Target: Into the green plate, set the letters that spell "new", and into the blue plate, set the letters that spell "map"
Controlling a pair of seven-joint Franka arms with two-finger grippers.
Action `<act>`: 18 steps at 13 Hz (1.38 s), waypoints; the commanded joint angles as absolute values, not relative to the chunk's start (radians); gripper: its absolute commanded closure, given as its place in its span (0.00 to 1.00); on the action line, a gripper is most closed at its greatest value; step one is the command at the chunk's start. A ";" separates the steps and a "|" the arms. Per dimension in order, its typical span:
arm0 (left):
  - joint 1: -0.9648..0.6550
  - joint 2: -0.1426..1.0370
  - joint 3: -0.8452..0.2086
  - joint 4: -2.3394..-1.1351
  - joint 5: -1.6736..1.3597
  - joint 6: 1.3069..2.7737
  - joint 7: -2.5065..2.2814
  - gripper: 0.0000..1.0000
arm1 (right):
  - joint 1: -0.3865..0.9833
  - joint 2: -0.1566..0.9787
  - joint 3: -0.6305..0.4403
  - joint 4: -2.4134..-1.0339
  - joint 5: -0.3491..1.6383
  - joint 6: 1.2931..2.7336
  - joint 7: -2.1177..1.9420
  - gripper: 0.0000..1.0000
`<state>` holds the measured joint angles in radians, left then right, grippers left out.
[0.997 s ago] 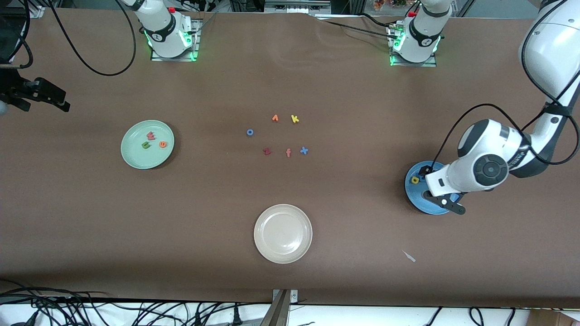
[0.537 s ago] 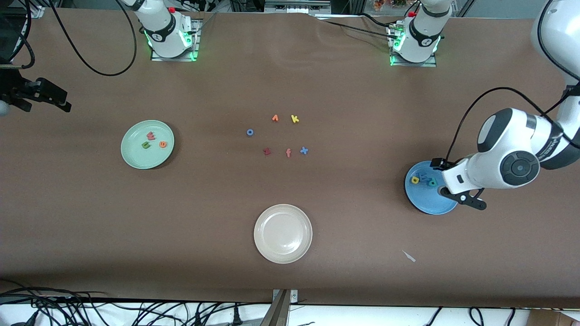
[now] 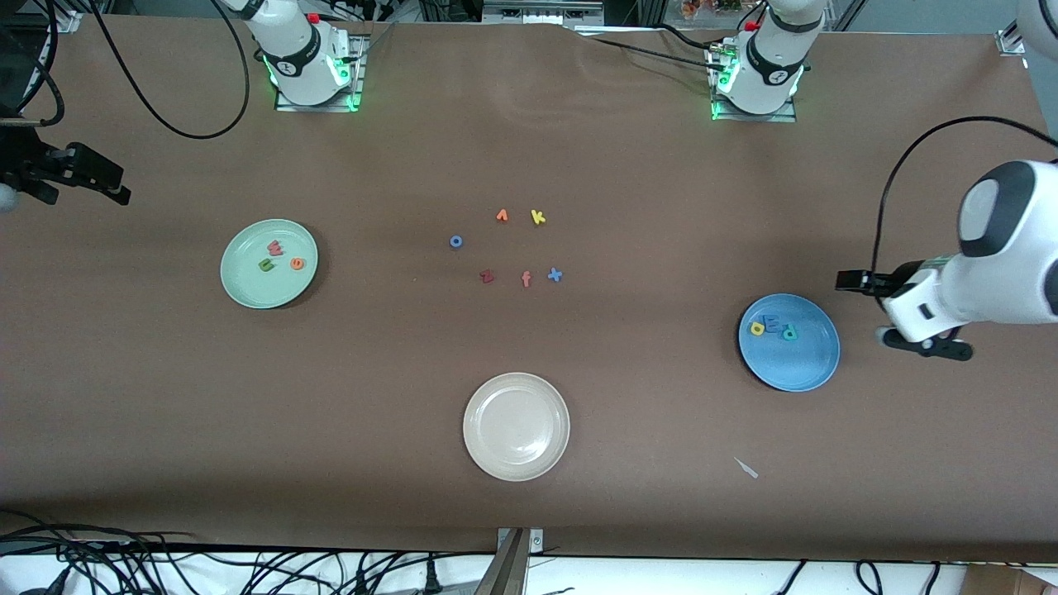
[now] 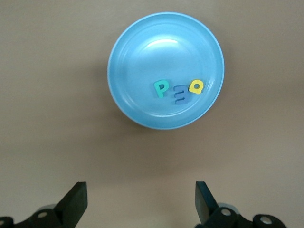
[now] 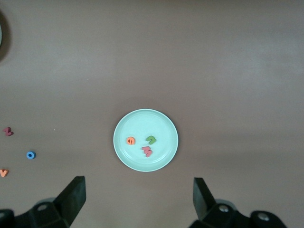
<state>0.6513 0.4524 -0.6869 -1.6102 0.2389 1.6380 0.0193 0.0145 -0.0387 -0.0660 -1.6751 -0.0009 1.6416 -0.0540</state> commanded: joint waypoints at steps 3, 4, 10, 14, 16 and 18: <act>0.358 0.255 -0.285 -1.638 -0.001 1.615 0.063 0.00 | 0.018 -0.032 -0.071 -1.654 0.003 1.623 -0.061 0.00; 0.291 0.226 -0.206 -1.638 -0.043 1.615 0.066 0.00 | 0.018 -0.032 -0.071 -1.654 0.003 1.623 -0.061 0.00; 0.089 0.042 -0.074 -1.632 -0.092 1.602 0.063 0.00 | 0.018 -0.032 -0.071 -1.654 0.003 1.623 -0.061 0.00; 0.075 -0.034 -0.077 -1.628 -0.091 1.573 0.107 0.00 | 0.018 -0.032 -0.071 -1.654 0.003 1.623 -0.061 0.00; 0.078 -0.031 -0.078 -1.614 -0.087 1.543 0.110 0.00 | 0.018 -0.032 -0.071 -1.654 0.003 1.623 -0.061 0.00; 0.081 -0.022 -0.077 -1.592 -0.060 1.543 0.112 0.00 | 0.018 -0.032 -0.071 -1.654 0.003 1.623 -0.071 0.00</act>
<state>0.0864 -0.0266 -0.0893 -1.6108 -0.0772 1.5574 0.0843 0.0148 -0.0382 -0.0660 -1.6745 -0.0009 1.6408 -0.0540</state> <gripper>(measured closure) 0.000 0.000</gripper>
